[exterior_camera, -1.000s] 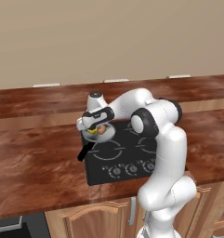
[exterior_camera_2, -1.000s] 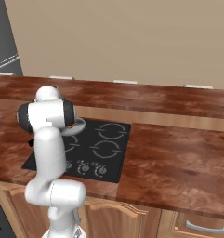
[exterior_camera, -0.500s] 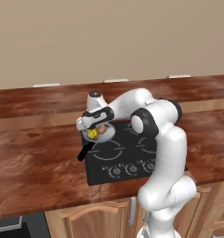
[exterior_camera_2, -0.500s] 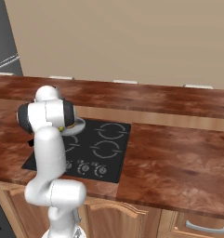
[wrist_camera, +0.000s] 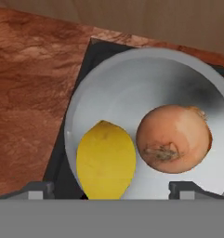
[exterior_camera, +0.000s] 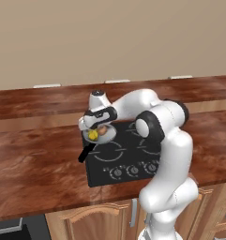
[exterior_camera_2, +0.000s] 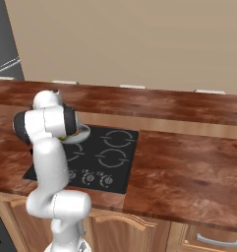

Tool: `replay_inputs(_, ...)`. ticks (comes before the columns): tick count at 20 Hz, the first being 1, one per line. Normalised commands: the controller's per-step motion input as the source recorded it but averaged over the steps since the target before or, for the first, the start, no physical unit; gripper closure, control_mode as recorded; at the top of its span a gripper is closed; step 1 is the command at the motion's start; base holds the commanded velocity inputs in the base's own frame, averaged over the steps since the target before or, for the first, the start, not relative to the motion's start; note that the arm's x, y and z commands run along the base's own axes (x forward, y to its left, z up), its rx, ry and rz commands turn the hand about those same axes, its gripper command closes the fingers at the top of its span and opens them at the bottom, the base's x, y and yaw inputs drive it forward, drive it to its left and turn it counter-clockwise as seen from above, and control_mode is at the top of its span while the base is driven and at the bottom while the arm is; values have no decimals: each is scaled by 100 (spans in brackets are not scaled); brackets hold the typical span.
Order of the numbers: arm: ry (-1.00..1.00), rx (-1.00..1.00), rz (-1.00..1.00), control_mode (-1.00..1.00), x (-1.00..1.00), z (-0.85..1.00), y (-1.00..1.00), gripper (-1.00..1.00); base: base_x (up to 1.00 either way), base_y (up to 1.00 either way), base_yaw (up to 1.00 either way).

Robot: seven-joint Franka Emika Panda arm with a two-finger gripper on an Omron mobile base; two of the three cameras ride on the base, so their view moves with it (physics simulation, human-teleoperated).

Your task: Put the lemon and onion in the pan. Then turn on the rear left burner and set the heat to medium.

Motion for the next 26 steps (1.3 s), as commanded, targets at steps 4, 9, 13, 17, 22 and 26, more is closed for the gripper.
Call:
replay_inputs(4, 0, 0, 0, -100, -35, 25, -35, -100, 0, 0, 0)
replay_inputs(9, 0, 0, 0, -100, -48, 9, -36, -100, 0, 0, 0)
replay_inputs(13, 0, 0, 0, -100, -67, 1, -31, -100, 0, 0, 0)
replay_inputs(17, 2, 0, 0, -100, -76, 0, -25, -100, 0, 0, 0)
replay_inputs(22, 4, 0, 0, -100, -60, 8, -26, -100, 0, 0, 0)
replay_inputs(26, 9, 0, -1, -100, -41, 3, -23, -100, 0, 0, 0)
